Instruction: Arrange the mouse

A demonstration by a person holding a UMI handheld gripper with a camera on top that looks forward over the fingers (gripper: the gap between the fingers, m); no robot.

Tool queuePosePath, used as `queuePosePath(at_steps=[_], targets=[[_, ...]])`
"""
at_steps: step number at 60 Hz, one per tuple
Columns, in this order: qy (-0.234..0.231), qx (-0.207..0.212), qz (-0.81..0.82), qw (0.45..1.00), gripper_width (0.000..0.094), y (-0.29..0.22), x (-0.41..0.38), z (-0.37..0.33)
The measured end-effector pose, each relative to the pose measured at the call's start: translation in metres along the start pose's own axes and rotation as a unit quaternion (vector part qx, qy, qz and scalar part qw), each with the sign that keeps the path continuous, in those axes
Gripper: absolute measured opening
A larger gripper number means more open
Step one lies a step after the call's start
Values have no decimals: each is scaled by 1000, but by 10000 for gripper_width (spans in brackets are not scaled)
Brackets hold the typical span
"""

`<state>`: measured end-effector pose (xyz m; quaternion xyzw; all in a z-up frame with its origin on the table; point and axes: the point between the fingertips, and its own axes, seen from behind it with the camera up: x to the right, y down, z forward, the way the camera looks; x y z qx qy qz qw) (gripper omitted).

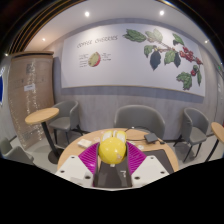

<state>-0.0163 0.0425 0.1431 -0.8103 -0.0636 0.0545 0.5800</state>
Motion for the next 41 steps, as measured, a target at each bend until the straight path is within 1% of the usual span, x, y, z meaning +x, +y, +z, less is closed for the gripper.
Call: queuePosePath(at_steps=[1, 3, 4, 7, 8, 11, 17, 20, 21, 25, 27, 29, 32, 33, 35, 41], targets=[[15, -9, 0, 1000, 382, -1, 9, 3], [39, -30, 0, 999, 381, 14, 30, 8], [46, -40, -1, 998, 382, 34, 47, 8], [57, -78, 6, 995, 380, 65, 68, 15], [58, -86, 4, 995, 380, 89, 82, 16], [55, -119, 5, 991, 382, 101, 84, 19], [48, -156, 11, 987, 383, 141, 87, 29], [35, -173, 27, 984, 412, 152, 90, 24], [31, -176, 33, 983, 447, 154, 90, 23], [13, -172, 42, 984, 499, 151, 86, 32], [5, -171, 35, 985, 534, 151, 88, 24], [-4, -167, 22, 986, 635, 149, 89, 19], [-20, -153, 3, 988, 845, 140, 88, 8], [-25, -147, 1, 989, 874, 137, 87, 1], [-34, -136, 0, 990, 846, 133, 87, -11], [-66, -126, 4, 990, 848, 130, 87, -52]])
